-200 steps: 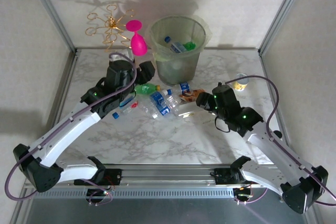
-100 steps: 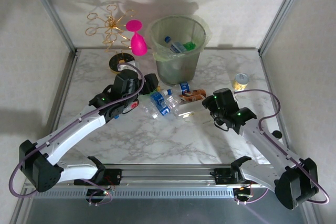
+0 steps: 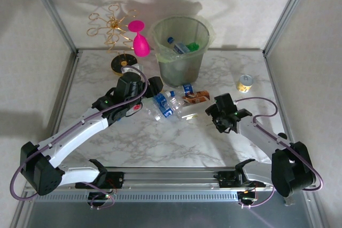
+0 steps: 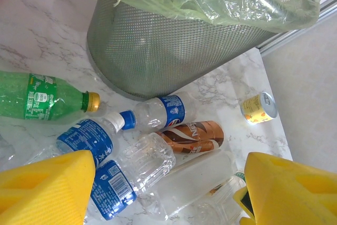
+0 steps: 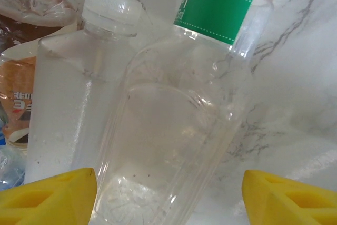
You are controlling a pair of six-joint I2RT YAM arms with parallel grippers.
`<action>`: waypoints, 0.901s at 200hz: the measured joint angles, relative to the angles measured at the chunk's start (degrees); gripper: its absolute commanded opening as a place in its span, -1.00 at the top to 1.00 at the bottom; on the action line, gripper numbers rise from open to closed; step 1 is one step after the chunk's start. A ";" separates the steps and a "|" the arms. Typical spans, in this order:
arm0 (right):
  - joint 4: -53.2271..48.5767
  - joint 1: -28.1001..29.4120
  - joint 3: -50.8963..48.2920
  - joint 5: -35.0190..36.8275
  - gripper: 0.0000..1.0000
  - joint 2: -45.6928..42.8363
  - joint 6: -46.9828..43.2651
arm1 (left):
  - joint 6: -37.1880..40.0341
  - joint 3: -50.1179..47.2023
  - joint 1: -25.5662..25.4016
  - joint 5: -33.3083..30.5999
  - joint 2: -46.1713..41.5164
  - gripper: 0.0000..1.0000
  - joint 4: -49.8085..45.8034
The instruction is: Put the plastic bottles in the bin
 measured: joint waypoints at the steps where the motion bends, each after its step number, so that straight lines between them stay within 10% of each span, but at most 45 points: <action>1: 0.00 0.00 0.00 0.00 -0.45 0.09 0.00 | 0.00 0.00 -0.02 0.00 0.00 -0.49 0.00; 180: 5.31 -2.03 0.74 1.95 -0.57 6.91 -3.37 | 0.02 0.00 0.11 0.22 0.26 -0.49 0.02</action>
